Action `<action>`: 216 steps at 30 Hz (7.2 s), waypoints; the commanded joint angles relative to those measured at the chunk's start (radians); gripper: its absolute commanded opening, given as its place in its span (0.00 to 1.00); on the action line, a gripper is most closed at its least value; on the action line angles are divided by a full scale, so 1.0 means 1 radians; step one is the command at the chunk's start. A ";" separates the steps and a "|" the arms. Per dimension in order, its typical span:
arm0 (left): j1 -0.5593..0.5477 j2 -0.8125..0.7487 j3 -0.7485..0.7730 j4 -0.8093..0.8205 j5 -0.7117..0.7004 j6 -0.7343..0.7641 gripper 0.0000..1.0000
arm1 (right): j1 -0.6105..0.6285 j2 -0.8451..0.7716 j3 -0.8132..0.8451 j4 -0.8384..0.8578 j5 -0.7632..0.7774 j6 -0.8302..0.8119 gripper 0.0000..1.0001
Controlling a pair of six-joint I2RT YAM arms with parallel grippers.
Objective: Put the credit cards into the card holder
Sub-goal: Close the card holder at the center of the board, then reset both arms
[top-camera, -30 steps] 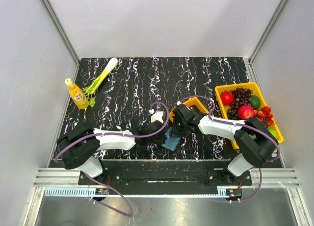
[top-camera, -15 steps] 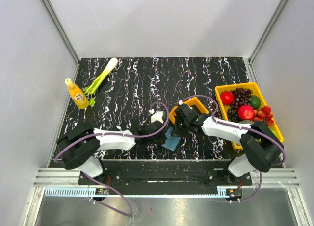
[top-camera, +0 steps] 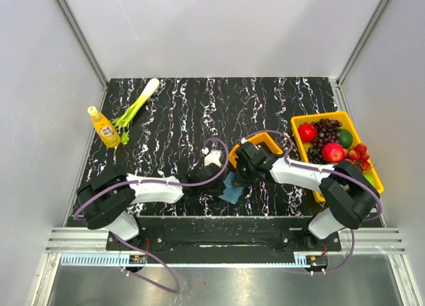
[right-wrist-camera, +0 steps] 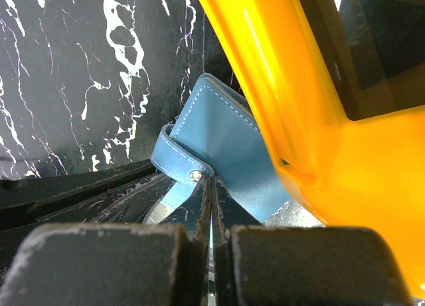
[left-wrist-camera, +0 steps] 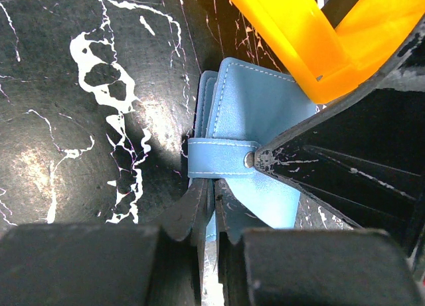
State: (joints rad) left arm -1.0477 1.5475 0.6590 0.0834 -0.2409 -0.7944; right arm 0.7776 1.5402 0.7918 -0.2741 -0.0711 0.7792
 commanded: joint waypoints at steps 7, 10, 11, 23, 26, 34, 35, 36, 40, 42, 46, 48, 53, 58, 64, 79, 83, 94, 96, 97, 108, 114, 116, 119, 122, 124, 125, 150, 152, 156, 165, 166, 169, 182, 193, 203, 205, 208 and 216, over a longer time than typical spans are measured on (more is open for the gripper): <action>0.000 0.046 -0.030 -0.112 -0.040 0.020 0.00 | -0.001 0.034 0.000 -0.005 0.020 -0.017 0.00; 0.000 0.028 -0.041 -0.109 -0.043 0.020 0.00 | -0.003 0.054 0.004 -0.013 0.030 -0.015 0.00; 0.000 0.014 -0.047 -0.108 -0.043 0.021 0.00 | -0.001 0.058 0.009 -0.022 0.036 -0.015 0.00; 0.000 -0.193 -0.124 -0.052 -0.071 0.026 0.42 | -0.003 0.084 0.015 -0.030 0.050 -0.021 0.00; 0.000 -0.207 -0.130 0.010 -0.072 0.037 0.48 | -0.001 0.080 0.011 -0.025 0.048 -0.021 0.00; 0.032 -0.132 -0.104 0.122 0.005 0.032 0.58 | -0.003 0.083 0.011 -0.022 0.040 -0.024 0.00; 0.037 -0.135 -0.111 0.137 0.003 0.026 0.59 | -0.001 0.083 0.009 -0.022 0.044 -0.024 0.00; 0.046 -0.135 -0.125 0.153 0.011 0.021 0.60 | -0.001 0.081 0.007 -0.020 0.044 -0.024 0.00; 0.090 -0.109 -0.154 0.228 0.075 0.003 0.60 | -0.003 0.083 0.004 -0.016 0.040 -0.023 0.00; 0.095 -0.104 -0.167 0.266 0.087 0.000 0.60 | -0.001 0.083 0.003 -0.011 0.040 -0.023 0.00; 0.095 -0.069 -0.142 0.253 0.104 0.004 0.60 | -0.003 0.083 0.003 -0.013 0.039 -0.024 0.00; 0.095 -0.055 -0.136 0.257 0.109 0.009 0.60 | -0.003 0.084 0.003 -0.011 0.037 -0.024 0.00; 0.095 -0.032 -0.122 0.253 0.117 0.009 0.60 | -0.001 0.083 0.000 -0.008 0.036 -0.023 0.00; 0.094 0.012 -0.070 0.181 0.107 0.018 0.57 | -0.001 0.081 -0.002 -0.008 0.037 -0.023 0.00; 0.094 0.031 -0.055 0.121 0.086 0.008 0.43 | -0.001 0.080 -0.003 -0.008 0.040 -0.020 0.00; 0.092 0.000 -0.122 0.208 0.172 0.037 0.41 | -0.003 0.084 -0.005 -0.007 0.042 -0.017 0.00; 0.095 0.000 -0.134 0.231 0.186 0.040 0.43 | -0.001 0.083 -0.005 -0.007 0.044 -0.018 0.00; 0.095 0.046 -0.094 0.173 0.175 0.035 0.23 | -0.001 0.086 0.000 -0.008 0.037 -0.020 0.00; 0.095 0.054 -0.087 0.168 0.177 0.035 0.23 | -0.001 0.089 0.000 -0.007 0.033 -0.021 0.00; 0.095 0.057 -0.082 0.159 0.175 0.035 0.22 | -0.003 0.090 0.001 -0.010 0.033 -0.024 0.00; 0.095 0.112 -0.033 0.073 0.152 0.032 0.00 | -0.003 0.110 0.009 -0.008 0.021 -0.027 0.00; 0.095 0.125 -0.029 0.053 0.143 0.029 0.00 | -0.003 0.113 0.021 -0.023 0.028 -0.031 0.00; 0.095 0.138 -0.018 0.026 0.140 0.023 0.00 | -0.001 0.109 0.026 -0.033 0.031 -0.037 0.00; 0.095 0.169 -0.002 0.004 0.140 0.018 0.00 | -0.003 0.107 0.044 -0.048 0.033 -0.047 0.00; 0.097 0.175 -0.012 -0.008 0.132 0.001 0.00 | -0.001 0.104 0.057 -0.050 0.030 -0.055 0.00; 0.106 0.181 -0.022 -0.010 0.137 -0.009 0.00 | -0.001 0.104 0.061 -0.050 0.033 -0.057 0.00; 0.110 0.184 -0.032 -0.004 0.143 -0.014 0.00 | -0.001 0.107 0.064 -0.050 0.033 -0.055 0.00; 0.166 0.140 -0.156 0.047 0.221 -0.045 0.00 | 0.071 0.173 0.184 -0.099 0.099 -0.083 0.03; 0.169 0.143 -0.156 0.041 0.219 -0.048 0.00 | 0.074 0.167 0.182 -0.091 0.102 -0.084 0.03; 0.167 0.155 -0.154 0.026 0.216 -0.054 0.00 | 0.075 0.141 0.159 -0.034 0.085 -0.072 0.04; 0.160 0.154 -0.116 -0.068 0.155 -0.055 0.00 | 0.083 0.135 0.191 -0.076 0.148 -0.074 0.02; 0.160 0.151 -0.111 -0.077 0.143 -0.058 0.00 | 0.083 0.139 0.192 -0.083 0.152 -0.074 0.01; 0.152 0.161 -0.095 -0.099 0.137 -0.059 0.17 | 0.083 0.149 0.184 -0.083 0.148 -0.075 0.01; 0.147 0.051 -0.168 -0.013 0.111 -0.065 0.29 | 0.081 0.161 0.178 -0.082 0.140 -0.081 0.01; 0.147 0.063 -0.165 -0.004 0.112 -0.069 0.17 | 0.083 0.164 0.179 -0.082 0.131 -0.083 0.01; 0.147 0.030 -0.176 -0.007 0.091 -0.075 0.28 | 0.083 0.127 0.178 -0.082 0.146 -0.090 0.13; 0.147 -0.024 -0.206 -0.001 0.057 -0.089 0.42 | 0.081 0.091 0.182 -0.079 0.162 -0.104 0.15; 0.146 -0.110 -0.236 0.003 0.014 -0.100 0.58 | 0.066 0.028 0.193 -0.051 0.171 -0.135 0.26; 0.147 -0.283 -0.233 -0.071 -0.092 -0.082 0.90 | 0.019 -0.129 0.181 -0.034 0.240 -0.179 0.55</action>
State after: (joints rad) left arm -0.9047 1.3190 0.4419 0.1619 -0.2226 -0.9054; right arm 0.8181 1.5074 0.9630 -0.3527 0.0898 0.6327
